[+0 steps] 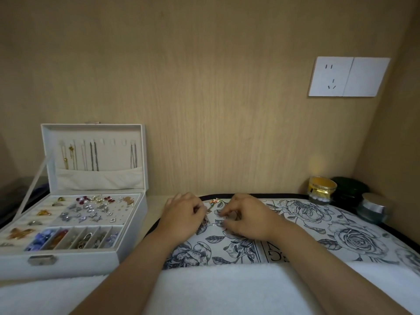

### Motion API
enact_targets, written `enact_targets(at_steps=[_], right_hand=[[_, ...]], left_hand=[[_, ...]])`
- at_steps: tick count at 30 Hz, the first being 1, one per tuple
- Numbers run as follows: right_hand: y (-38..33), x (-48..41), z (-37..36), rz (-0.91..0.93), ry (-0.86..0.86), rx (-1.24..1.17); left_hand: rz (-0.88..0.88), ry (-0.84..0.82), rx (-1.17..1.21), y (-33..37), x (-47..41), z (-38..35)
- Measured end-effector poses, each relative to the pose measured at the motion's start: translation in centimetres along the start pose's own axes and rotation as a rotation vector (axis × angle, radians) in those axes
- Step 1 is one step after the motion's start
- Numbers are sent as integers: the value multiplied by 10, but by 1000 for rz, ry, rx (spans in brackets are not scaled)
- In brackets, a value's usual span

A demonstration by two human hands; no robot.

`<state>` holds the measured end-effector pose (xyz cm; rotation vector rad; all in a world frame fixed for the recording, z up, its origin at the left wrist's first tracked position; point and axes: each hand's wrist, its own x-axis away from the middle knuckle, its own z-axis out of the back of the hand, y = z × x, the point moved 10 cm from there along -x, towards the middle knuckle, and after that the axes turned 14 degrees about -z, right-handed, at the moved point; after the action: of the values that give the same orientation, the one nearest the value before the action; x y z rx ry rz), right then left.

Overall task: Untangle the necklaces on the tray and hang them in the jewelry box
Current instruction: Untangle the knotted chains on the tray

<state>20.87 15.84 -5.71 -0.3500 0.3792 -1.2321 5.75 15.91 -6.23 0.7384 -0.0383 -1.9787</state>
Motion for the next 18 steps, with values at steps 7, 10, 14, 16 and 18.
enact_targets(at_steps=[7,10,14,16,18], right_hand=[[12,-4,1,-127,-57,-276],[20,-6,4,-197,-110,-619],[28,-5,10,-293,-95,-692],[33,-4,21,-313,-20,-628],[36,-3,29,-301,24,-542]], left_hand=[[113,100,484,3,2,-1],[171,130,589,1,1,-3],[174,77,661,4,2,-10],[192,80,650,1,3,-12],[184,74,593,0,3,-10]])
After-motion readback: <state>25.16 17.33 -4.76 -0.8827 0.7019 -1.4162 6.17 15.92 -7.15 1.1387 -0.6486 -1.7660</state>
